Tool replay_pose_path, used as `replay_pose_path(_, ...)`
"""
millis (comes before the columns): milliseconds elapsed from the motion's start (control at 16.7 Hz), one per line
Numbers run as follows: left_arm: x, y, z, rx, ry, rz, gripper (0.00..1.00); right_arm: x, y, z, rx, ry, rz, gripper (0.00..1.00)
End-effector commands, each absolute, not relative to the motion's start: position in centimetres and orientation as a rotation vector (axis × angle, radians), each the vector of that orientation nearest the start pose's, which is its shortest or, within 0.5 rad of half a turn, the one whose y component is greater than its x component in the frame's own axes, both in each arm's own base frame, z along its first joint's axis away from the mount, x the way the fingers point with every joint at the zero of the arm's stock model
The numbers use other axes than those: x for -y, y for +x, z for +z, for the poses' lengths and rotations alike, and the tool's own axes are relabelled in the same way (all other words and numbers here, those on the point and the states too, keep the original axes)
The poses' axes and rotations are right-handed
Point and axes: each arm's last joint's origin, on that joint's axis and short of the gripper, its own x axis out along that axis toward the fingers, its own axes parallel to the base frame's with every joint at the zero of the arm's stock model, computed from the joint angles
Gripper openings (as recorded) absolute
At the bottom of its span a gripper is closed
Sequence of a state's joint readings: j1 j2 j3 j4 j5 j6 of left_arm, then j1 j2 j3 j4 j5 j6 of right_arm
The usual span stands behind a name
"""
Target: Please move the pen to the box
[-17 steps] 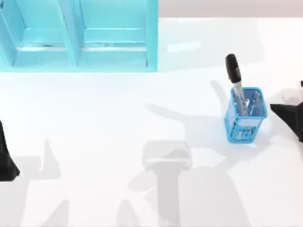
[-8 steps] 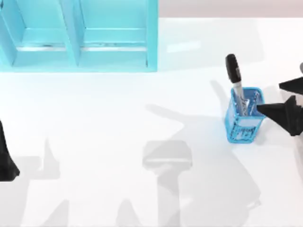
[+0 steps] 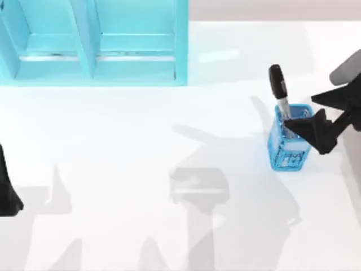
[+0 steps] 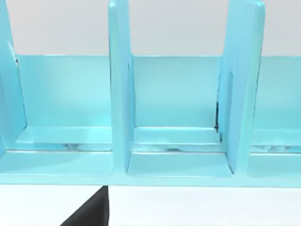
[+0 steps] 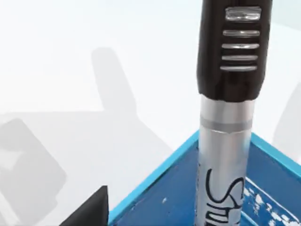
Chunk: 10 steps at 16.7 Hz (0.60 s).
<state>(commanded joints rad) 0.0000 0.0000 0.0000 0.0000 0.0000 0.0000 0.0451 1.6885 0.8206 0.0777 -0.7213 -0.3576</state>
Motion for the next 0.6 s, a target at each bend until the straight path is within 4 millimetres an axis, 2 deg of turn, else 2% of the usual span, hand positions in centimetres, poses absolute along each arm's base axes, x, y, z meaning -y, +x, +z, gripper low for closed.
replay_pose_path(300, 0.1, 10.6, 16.0, 0.000, 0.000, 0.000, 1.00, -7.5, 34.5, 11.8, -0.620, -0.064, 0.858, 1.00)
replay_pose_path(600, 0.1, 10.6, 16.0, 0.000, 0.000, 0.000, 1.00, -7.9, 34.6, 11.5, -0.622, -0.064, 0.858, 1.00)
